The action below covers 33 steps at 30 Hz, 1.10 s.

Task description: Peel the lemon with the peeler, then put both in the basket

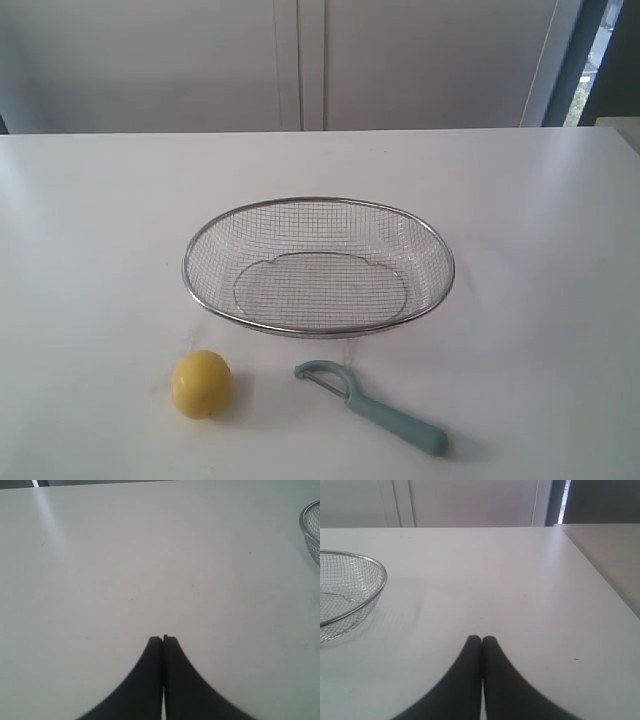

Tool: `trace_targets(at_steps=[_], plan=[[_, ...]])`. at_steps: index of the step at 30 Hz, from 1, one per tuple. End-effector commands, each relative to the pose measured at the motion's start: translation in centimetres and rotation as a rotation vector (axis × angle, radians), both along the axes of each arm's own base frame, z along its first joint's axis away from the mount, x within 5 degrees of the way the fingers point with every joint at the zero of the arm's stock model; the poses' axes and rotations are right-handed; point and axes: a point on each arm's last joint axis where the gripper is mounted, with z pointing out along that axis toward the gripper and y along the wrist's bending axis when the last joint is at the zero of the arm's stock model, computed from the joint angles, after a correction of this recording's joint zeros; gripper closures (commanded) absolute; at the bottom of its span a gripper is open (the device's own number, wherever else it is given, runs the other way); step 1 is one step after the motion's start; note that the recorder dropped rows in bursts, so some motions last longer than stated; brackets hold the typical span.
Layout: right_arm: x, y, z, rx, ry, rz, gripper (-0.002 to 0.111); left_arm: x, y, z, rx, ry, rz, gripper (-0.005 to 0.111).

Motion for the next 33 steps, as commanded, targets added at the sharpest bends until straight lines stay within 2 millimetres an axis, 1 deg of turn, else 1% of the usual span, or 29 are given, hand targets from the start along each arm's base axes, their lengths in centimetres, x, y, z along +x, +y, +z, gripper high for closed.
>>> trace_targets(at_steps=[1,28,33], plan=[[-0.01,-0.03,-0.11,0.0,-0.008,-0.006,0.108,-0.02,-0.03,-0.12,-0.01,0.0,0.001,0.107],[0.0,-0.03,-0.05,0.0,-0.015,-0.005,0.108,-0.02,-0.03,-0.12,-0.01,0.0,0.001,0.107],[0.1,0.0,0.42,0.0,-0.067,-0.003,0.108,-0.02,-0.03,-0.12,-0.01,0.0,0.001,0.107]])
